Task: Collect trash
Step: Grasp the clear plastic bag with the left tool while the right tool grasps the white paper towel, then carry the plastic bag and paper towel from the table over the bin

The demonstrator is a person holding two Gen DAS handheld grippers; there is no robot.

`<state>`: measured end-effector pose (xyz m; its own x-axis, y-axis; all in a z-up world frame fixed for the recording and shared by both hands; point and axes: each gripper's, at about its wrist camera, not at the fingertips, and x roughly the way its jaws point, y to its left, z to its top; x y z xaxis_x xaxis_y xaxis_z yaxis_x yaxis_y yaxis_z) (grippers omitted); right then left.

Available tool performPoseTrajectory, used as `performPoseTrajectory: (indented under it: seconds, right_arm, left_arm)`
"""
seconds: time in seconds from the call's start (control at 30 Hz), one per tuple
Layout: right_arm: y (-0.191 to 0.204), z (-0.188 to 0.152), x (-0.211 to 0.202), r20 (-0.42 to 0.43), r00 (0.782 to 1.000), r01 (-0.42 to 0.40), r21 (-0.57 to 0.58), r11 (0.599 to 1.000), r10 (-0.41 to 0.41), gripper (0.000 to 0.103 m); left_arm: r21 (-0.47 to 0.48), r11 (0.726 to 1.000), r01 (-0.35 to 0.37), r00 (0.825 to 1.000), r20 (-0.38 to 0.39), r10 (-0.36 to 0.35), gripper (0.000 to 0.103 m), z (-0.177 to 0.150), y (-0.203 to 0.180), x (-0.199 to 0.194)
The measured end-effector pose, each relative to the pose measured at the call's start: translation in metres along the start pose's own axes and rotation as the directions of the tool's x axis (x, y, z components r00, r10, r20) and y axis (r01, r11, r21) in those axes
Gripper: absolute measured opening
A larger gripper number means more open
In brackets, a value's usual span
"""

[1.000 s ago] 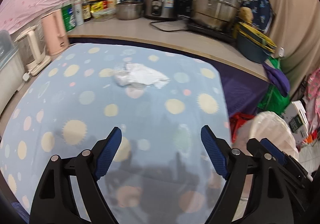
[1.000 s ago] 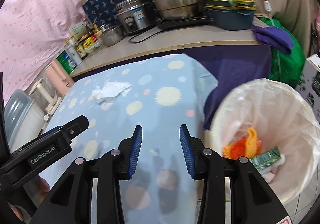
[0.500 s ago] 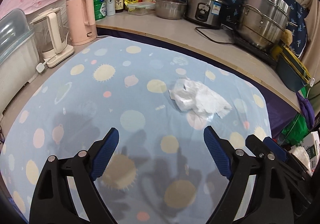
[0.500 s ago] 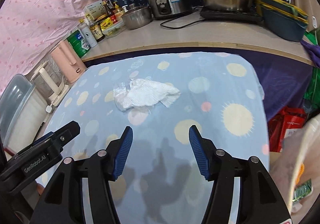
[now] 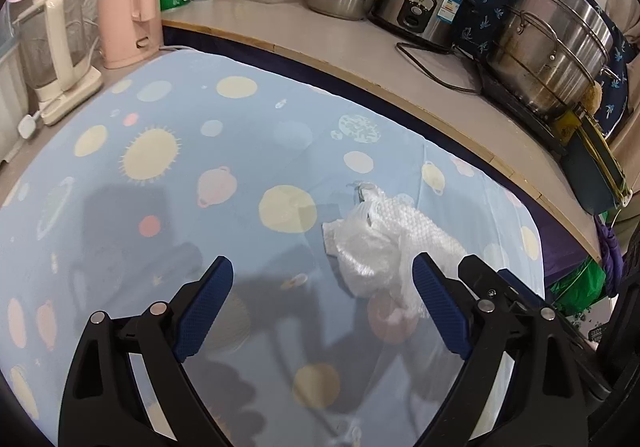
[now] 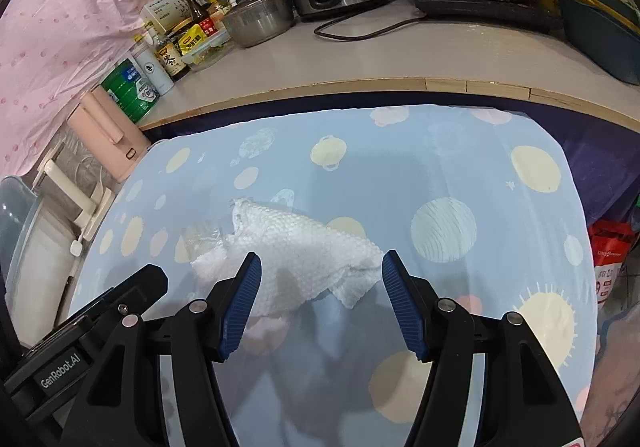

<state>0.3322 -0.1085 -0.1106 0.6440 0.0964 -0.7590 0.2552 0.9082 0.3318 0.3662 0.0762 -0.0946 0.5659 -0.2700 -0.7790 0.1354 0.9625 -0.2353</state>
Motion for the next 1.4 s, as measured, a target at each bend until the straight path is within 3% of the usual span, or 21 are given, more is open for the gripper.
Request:
performPoseTrajectory:
  seconds: [0.2,0.37,0.4,0.5,0.57,0.67,0.97,1.4]
  right_arm:
    - [-0.009,0.003,0.019,-0.03,1.0,0.005,0.01,1.0,-0.004,0.059]
    - [-0.004,-0.003,0.029,-0.056,0.998,0.014,-0.041,0.999,-0.016,0.039]
    - [-0.002,-0.004,0.03,-0.059,0.998,0.015,-0.05,0.999,-0.018,0.031]
    - [-0.001,-0.008,0.031,-0.07,0.998,0.0,-0.054,0.999,-0.004,0.012]
    - [0.0,-0.011,0.026,-0.06,0.998,0.0,-0.059,0.998,-0.004,0.009]
    - [0.003,-0.016,0.012,-0.025,1.0,0.015,-0.08,0.997,-0.017,0.008]
    - [-0.012,-0.038,-0.055,0.048,0.999,0.028,-0.063,0.998,-0.025,0.007]
    - [-0.037,-0.108,-0.145,0.067,0.998,0.003,-0.014,1.0,-0.002,0.007]
  left_arm:
    - [-0.014,1.0,0.004,0.999,-0.041,-0.004,0.083,0.004,-0.001,0.03]
    - [0.012,1.0,0.017,0.996,-0.084,-0.016,0.062,-0.002,-0.008,0.043]
    - [0.02,1.0,0.014,0.996,-0.09,-0.012,0.061,-0.004,-0.01,0.046]
    - [0.033,0.999,0.024,0.995,-0.099,-0.021,0.044,-0.007,-0.013,0.046]
    - [0.035,0.998,0.044,0.993,-0.107,-0.04,0.027,-0.008,-0.015,0.043]
    - [0.049,0.998,0.039,0.995,-0.096,-0.034,0.019,-0.009,-0.016,0.035]
    - [0.031,0.998,0.056,0.996,-0.066,-0.054,0.012,-0.028,-0.002,-0.011]
    - [0.055,0.995,0.079,0.995,-0.069,-0.075,0.011,-0.1,0.0,-0.097]
